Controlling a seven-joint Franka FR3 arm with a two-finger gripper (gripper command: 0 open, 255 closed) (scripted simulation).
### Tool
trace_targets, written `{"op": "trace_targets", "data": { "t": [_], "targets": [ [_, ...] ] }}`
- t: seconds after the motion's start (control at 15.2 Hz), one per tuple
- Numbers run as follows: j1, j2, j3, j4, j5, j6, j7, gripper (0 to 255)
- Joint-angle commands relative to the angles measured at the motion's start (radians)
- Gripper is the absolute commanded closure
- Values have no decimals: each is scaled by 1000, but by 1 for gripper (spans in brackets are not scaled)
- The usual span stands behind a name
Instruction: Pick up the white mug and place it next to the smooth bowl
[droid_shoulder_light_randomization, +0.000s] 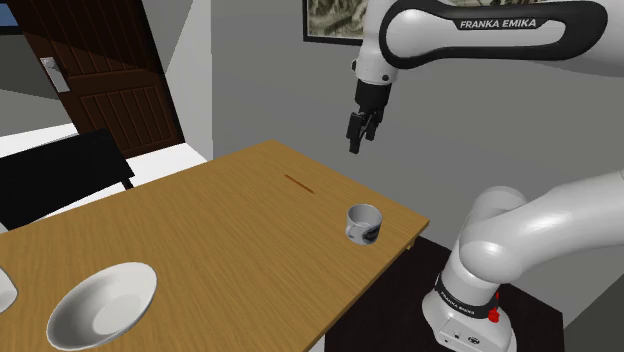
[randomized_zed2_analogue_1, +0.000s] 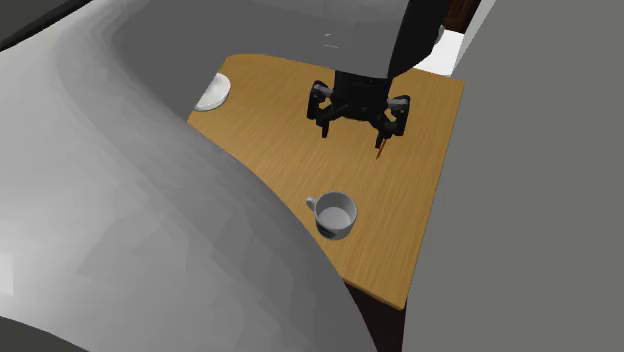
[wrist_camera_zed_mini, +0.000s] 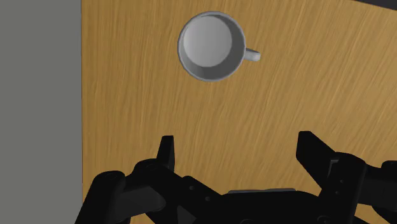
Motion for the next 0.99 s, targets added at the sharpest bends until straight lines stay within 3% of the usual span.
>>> {"op": "trace_targets", "data": {
  "t": [0.0, 0.92],
  "targets": [
    [0, 0, 0, 0, 0, 0, 0, 0],
    [-56, -48, -130, -466, -65, 386, -83, 0]
  ]
}}
